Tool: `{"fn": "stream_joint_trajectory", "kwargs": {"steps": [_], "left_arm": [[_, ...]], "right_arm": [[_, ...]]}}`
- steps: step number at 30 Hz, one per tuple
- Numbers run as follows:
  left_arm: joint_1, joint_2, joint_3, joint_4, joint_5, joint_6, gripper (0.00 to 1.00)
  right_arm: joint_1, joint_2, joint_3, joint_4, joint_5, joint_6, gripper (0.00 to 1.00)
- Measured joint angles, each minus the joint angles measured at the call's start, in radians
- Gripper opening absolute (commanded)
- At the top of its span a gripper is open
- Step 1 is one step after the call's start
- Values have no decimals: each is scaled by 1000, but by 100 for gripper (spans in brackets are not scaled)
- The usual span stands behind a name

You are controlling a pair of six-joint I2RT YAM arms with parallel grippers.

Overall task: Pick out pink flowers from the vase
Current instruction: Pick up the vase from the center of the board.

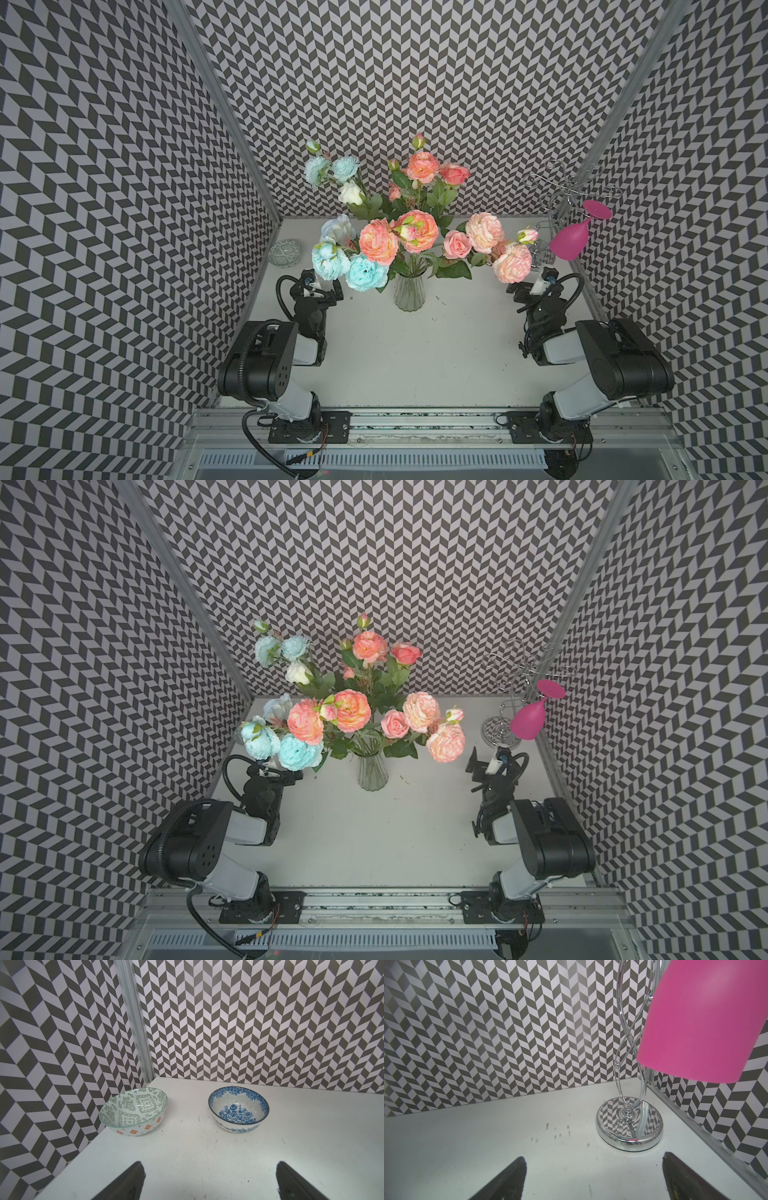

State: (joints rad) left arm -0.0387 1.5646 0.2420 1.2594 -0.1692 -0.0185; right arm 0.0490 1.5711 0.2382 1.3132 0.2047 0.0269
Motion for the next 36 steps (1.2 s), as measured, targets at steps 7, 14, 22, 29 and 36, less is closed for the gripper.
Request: {"fn": "stream_joint_trajectory", "kwargs": {"steps": [7, 14, 22, 29, 36], "left_arm": [[0, 0, 0, 0, 0, 0, 99], [0, 0, 0, 0, 0, 0, 100], [0, -17, 16, -53, -13, -2, 100], [0, -140, 266, -428, -128, -89, 100], [-16, -223, 363, -808, -179, -295, 100]], "right_arm": [[0, -22, 0, -50, 2, 4, 100], [1, -27, 3, -96, 5, 7, 100], [3, -113, 122, -336, 7, 5, 89], [25, -282, 206, -451, 33, 190, 86], [190, -296, 238, -713, 62, 445, 86]]}}
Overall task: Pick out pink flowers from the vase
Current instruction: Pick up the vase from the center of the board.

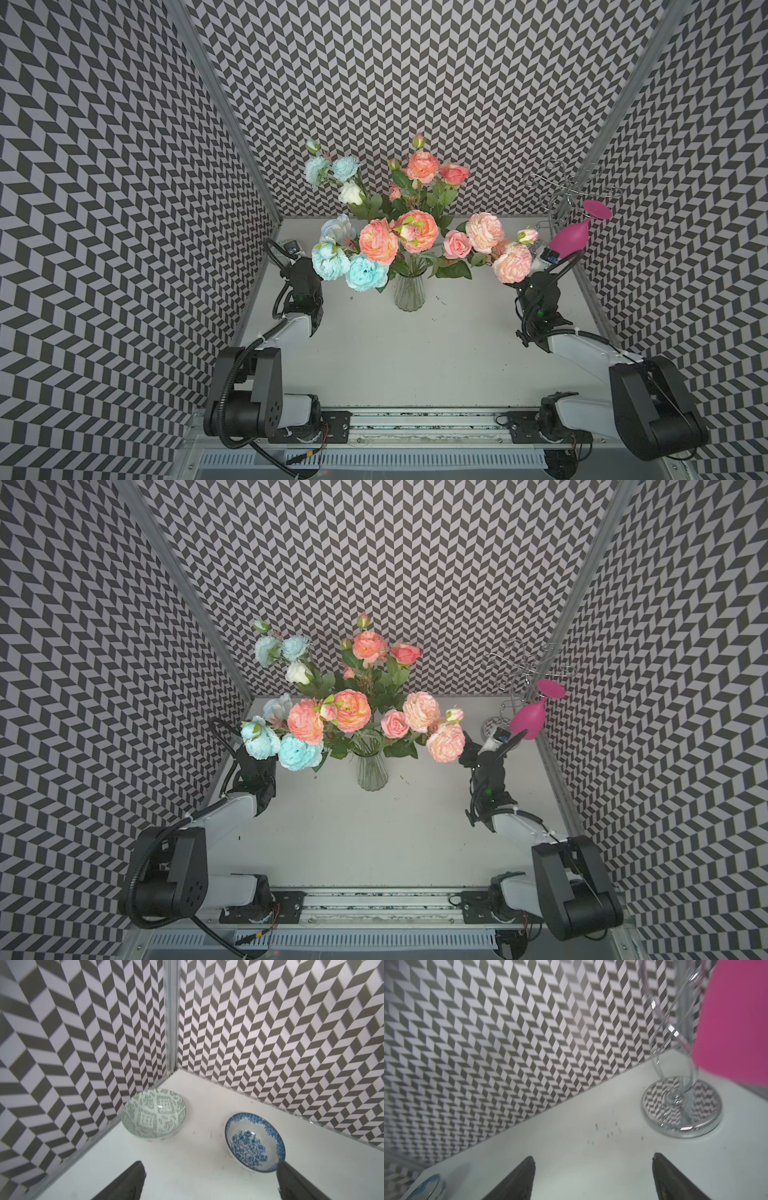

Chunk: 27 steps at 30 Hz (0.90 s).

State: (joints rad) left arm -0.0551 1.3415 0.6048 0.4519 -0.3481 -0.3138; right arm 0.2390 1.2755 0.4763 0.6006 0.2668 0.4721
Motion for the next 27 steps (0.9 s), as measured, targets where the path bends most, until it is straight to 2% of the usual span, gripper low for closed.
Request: {"fn": "stream_joint_trajectory", "kwargs": {"steps": [3, 9, 17, 21, 24, 27], "left_arm": [[-80, -45, -1, -141, -6, -37, 100], [-354, -134, -3, -323, 12, -41, 100], [-534, -225, -62, -498, 44, -80, 100], [-644, -305, -183, -394, 23, -16, 99], [-698, -365, -333, -190, 8, 48, 99], [-702, -357, -449, 16, -7, 101, 100]], "right_arm": [[37, -9, -2, -68, -17, 55, 86], [37, -13, -5, -118, 35, 109, 87], [37, -12, -4, -165, 105, 119, 89], [37, -12, -4, -175, 126, 116, 90], [37, -11, -1, -183, 130, 114, 90], [37, -11, 6, -190, 130, 111, 90]]}}
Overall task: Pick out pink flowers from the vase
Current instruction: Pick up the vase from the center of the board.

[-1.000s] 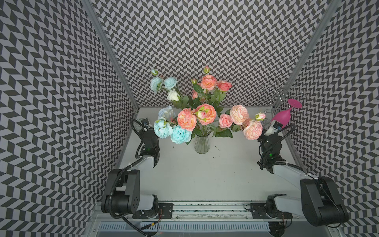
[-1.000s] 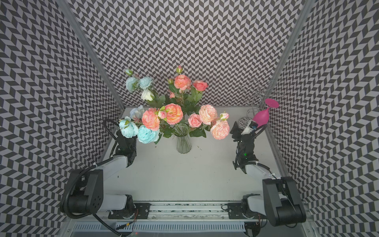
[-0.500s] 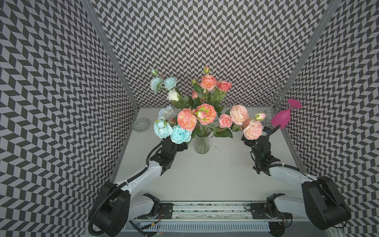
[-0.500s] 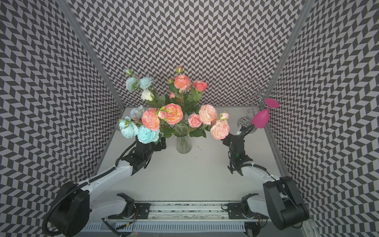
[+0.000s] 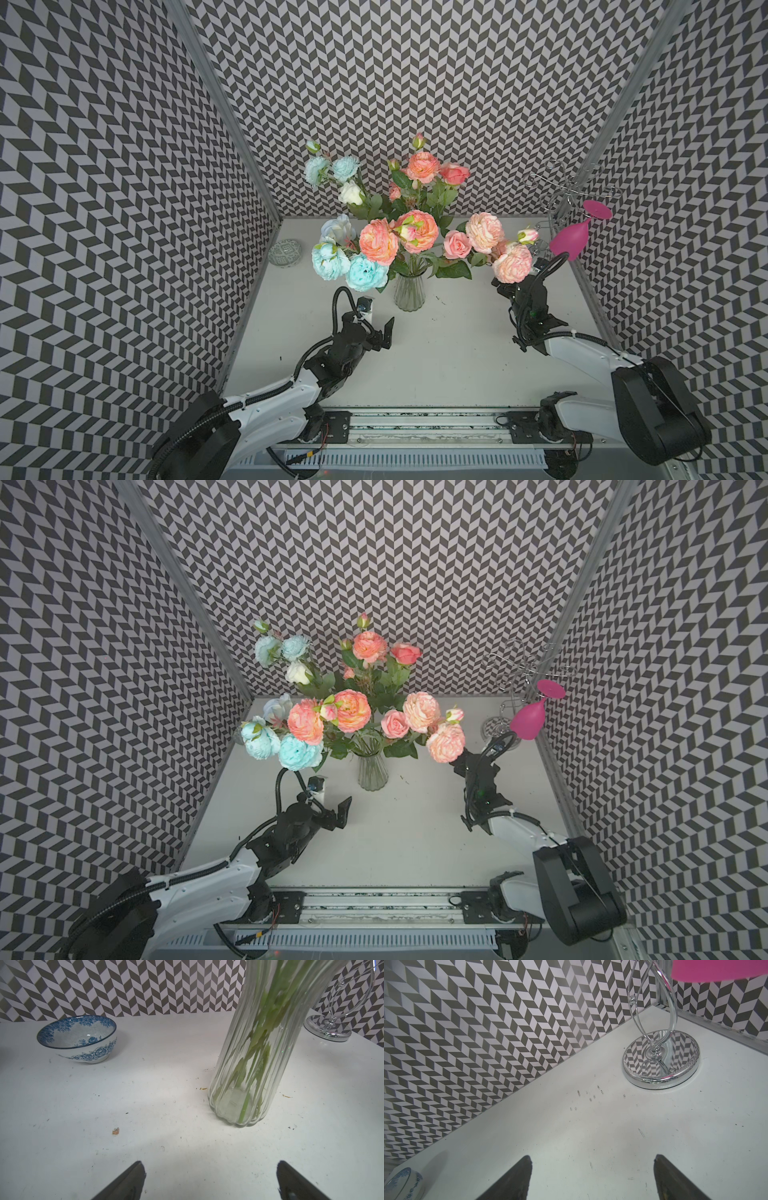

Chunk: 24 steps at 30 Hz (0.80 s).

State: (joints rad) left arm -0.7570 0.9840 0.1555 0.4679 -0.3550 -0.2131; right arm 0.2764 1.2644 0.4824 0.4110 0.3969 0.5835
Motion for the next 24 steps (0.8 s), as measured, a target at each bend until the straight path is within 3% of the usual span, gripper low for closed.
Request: {"fn": "stream_joint_trajectory", "kwargs": {"steps": [10, 16, 24], "left_arm": [[-3, 220, 92, 381, 61, 111, 100], [-12, 315, 228, 417, 48, 145, 100], [-16, 447, 234, 548, 7, 173, 100]], "right_arm": [[0, 29, 14, -18, -1, -21, 90], [0, 42, 26, -37, 0, -39, 91], [0, 59, 55, -63, -5, -64, 91]]}}
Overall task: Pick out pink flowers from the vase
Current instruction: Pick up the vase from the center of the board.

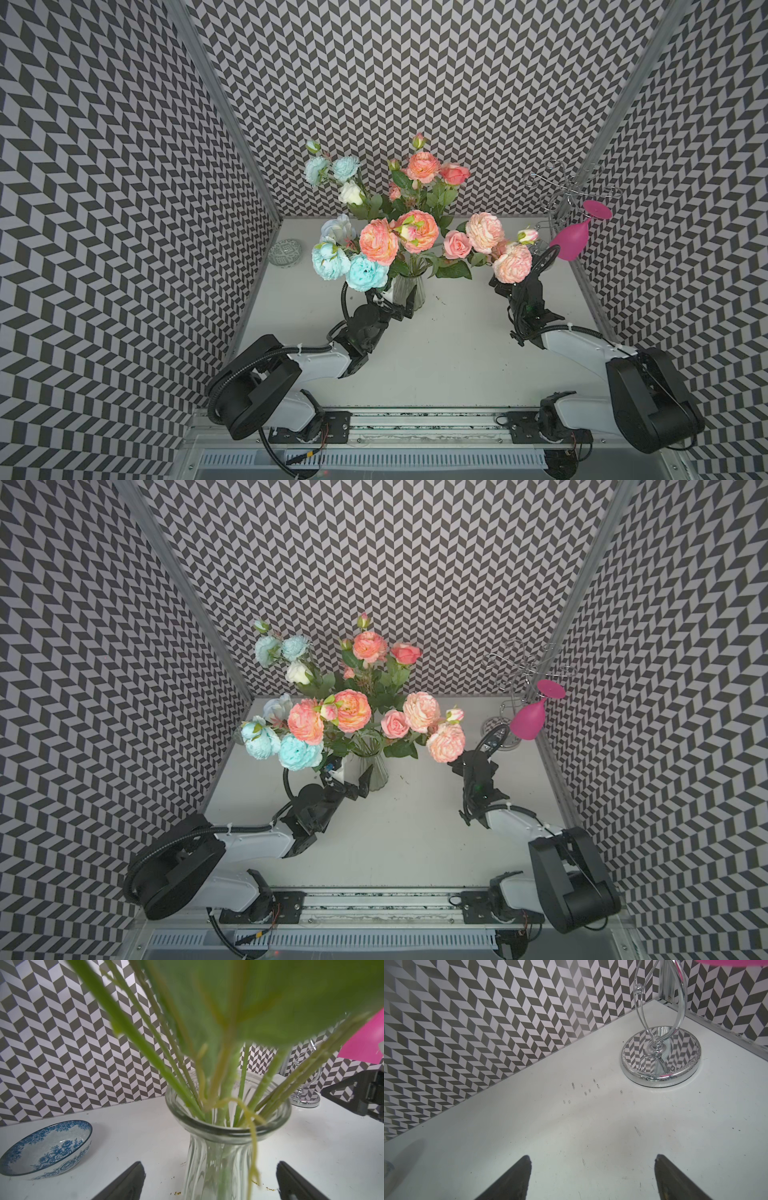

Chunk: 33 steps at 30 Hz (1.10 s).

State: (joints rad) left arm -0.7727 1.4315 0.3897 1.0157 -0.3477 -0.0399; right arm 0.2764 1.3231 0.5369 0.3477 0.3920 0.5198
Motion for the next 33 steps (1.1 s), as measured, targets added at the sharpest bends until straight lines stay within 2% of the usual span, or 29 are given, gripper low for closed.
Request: {"fn": "stream_joint_trajectory", "kwargs": {"steps": [10, 16, 25, 33], "left_arm": [[1, 149, 3, 228, -73, 44, 99], [11, 198, 6, 328, -59, 72, 100], [14, 239, 110, 277, -39, 71, 99], [14, 323, 146, 281, -70, 77, 100]], "right_arm": [[0, 9, 23, -34, -92, -41, 91], [3, 14, 27, -37, -127, -42, 91], [23, 14, 26, -37, -154, -41, 91], [34, 15, 23, -32, -163, -40, 91]]}}
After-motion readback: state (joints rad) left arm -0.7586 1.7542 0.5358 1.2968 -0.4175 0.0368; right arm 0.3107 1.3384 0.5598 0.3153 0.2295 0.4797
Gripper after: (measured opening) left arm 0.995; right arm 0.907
